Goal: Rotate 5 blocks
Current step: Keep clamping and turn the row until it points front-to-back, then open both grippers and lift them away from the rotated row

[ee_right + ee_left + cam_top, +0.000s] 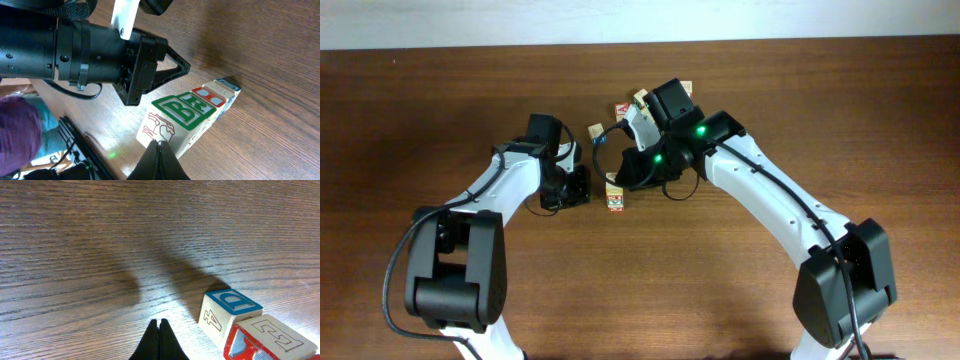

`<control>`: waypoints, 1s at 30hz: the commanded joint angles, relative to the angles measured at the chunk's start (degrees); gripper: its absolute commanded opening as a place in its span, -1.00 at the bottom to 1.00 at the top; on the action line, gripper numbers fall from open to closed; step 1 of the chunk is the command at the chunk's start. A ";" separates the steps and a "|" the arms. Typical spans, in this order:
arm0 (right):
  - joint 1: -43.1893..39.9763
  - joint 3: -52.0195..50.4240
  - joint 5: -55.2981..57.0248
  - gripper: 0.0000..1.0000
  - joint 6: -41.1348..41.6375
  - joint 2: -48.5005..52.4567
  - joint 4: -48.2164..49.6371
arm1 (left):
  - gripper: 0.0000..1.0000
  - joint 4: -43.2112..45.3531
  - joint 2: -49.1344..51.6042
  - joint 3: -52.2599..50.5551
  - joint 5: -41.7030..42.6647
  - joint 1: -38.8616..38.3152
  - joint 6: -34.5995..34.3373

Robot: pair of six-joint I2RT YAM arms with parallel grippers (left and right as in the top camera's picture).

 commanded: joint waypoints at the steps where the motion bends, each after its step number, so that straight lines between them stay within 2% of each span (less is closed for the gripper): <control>1: 0.37 1.95 1.84 -0.92 0.24 1.25 -0.79 | -1.00 -0.07 -0.13 0.33 -0.20 0.15 -0.11; 15: 0.37 3.67 1.90 -0.92 0.07 1.25 -1.84 | -1.00 0.13 -0.13 0.33 -0.22 0.15 -0.11; 24: 0.22 11.85 6.91 -0.92 -2.97 1.20 -8.59 | -1.00 -0.59 -0.57 3.72 -0.87 1.51 -0.07; 30: -0.22 16.33 9.60 -0.92 -4.33 0.98 -11.65 | -1.00 -3.34 -5.27 6.99 -7.87 2.12 1.25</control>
